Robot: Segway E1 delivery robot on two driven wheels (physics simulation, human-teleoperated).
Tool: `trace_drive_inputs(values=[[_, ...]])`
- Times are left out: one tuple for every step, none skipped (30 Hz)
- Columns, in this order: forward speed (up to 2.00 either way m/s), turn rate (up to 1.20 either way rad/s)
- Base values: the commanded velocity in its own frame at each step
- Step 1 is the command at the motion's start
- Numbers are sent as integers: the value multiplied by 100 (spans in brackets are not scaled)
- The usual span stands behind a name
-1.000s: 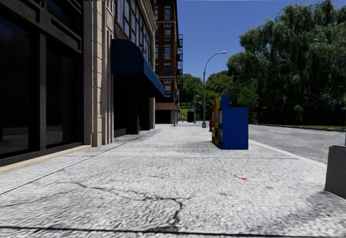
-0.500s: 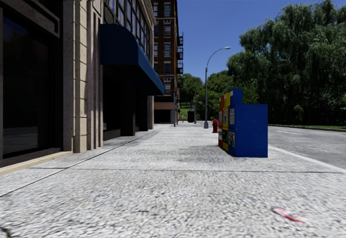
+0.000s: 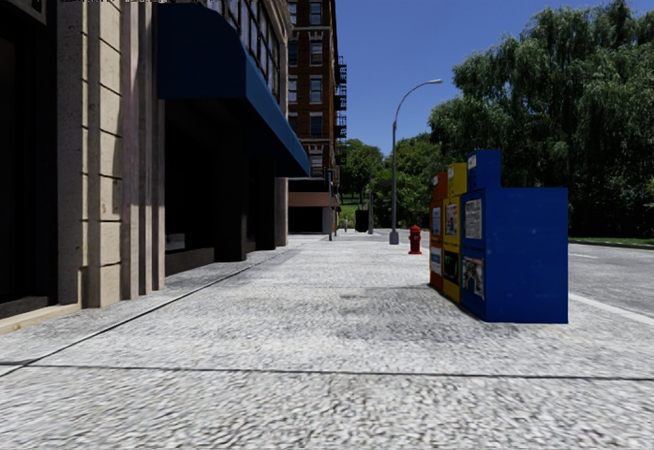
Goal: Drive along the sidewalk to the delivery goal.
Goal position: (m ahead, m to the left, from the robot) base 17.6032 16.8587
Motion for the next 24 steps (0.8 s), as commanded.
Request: trace_drive_inputs(values=[[200, 0], [200, 0], [200, 0], [200, 0], [200, 0], [200, 0], [200, 0], [200, 0], [200, 0], [200, 0], [200, 0], [200, 0], [200, 0], [200, 0], [200, 0], [200, 0], [200, 0], [200, 0], [200, 0], [200, 0], [200, 0], [200, 0], [200, 0], [200, 0]])
